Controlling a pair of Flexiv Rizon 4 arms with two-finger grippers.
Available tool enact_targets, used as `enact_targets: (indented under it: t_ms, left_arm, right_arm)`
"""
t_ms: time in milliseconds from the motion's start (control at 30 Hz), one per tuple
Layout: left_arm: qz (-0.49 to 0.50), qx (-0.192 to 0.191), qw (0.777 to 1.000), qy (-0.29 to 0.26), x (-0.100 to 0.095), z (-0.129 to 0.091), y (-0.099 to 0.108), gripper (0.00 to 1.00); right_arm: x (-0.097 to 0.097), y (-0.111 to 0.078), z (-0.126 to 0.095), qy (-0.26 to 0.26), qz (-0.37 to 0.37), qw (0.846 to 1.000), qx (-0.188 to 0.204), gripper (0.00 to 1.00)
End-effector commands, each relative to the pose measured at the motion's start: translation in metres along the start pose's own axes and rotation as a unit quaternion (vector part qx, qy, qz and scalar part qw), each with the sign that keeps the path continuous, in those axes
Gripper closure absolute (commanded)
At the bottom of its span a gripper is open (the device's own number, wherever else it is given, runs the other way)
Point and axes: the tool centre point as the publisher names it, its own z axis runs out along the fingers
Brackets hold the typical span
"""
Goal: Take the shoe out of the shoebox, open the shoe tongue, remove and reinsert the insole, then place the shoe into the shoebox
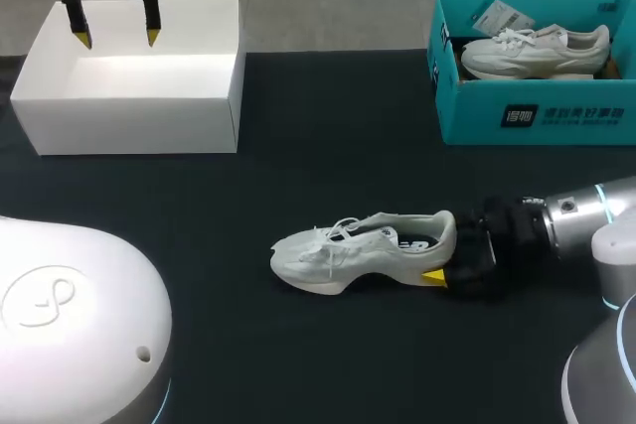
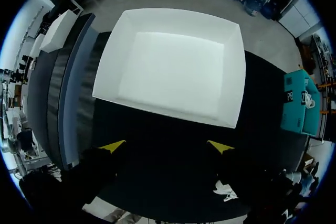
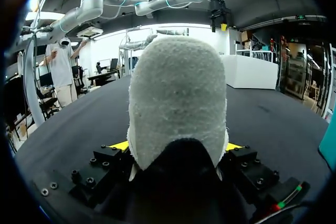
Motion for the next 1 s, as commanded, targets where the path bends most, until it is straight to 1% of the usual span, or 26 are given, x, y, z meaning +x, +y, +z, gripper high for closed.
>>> enact_targets:
  t_ms: [33, 67, 100, 133, 267, 400, 633, 700, 733, 900, 1000]
  left_arm:
    - [-0.006, 0.012, 1.000, 0.000, 0.003, 0.002, 0.023, 0.00]
    - [-0.010, 0.010, 1.000, -0.007, 0.005, 0.003, 0.027, 0.00]
    - [-0.010, 0.018, 1.000, -0.012, 0.008, 0.004, 0.031, 0.00]
    - [-0.007, 0.014, 1.000, -0.010, 0.012, 0.006, 0.037, 0.00]
    - [0.012, 0.025, 0.999, -0.026, 0.033, 0.014, 0.058, 0.00]
    - [0.030, 0.026, 0.999, -0.024, 0.054, 0.024, 0.076, 0.00]
    - [0.083, 0.028, 0.996, -0.020, 0.093, 0.041, 0.114, 0.00]
    - [0.092, 0.041, 0.995, -0.026, 0.102, 0.045, 0.126, 0.00]
    - [0.104, 0.039, 0.993, -0.026, 0.106, 0.048, 0.131, 0.00]
    - [0.120, 0.055, 0.991, -0.034, 0.122, 0.058, 0.159, 0.00]
    - [0.134, 0.056, 0.989, -0.030, 0.128, 0.063, 0.170, 0.00]
  right_arm:
    - [0.000, -0.003, 0.003, 0.000, 0.001, 1.000, 0.003, 1.00]
    - [0.000, -0.003, 0.003, 0.000, 0.001, 1.000, 0.003, 1.00]
    - [0.000, -0.003, 0.003, 0.000, 0.001, 1.000, 0.003, 1.00]
    - [0.000, -0.003, 0.003, 0.000, 0.001, 1.000, 0.003, 1.00]
    - [0.000, -0.003, 0.003, 0.000, 0.001, 1.000, 0.003, 1.00]
    - [0.000, -0.003, 0.003, 0.000, 0.001, 1.000, 0.003, 1.00]
    - [0.000, -0.003, 0.003, 0.000, 0.001, 1.000, 0.003, 1.00]
    - [0.000, -0.003, 0.003, 0.000, 0.001, 1.000, 0.003, 1.00]
    - [0.000, -0.003, 0.003, 0.000, 0.001, 1.000, 0.003, 1.00]
    - [0.000, -0.003, 0.003, 0.000, 0.001, 1.000, 0.003, 1.00]
    - [0.000, -0.003, 0.003, 0.000, 0.001, 1.000, 0.003, 1.00]
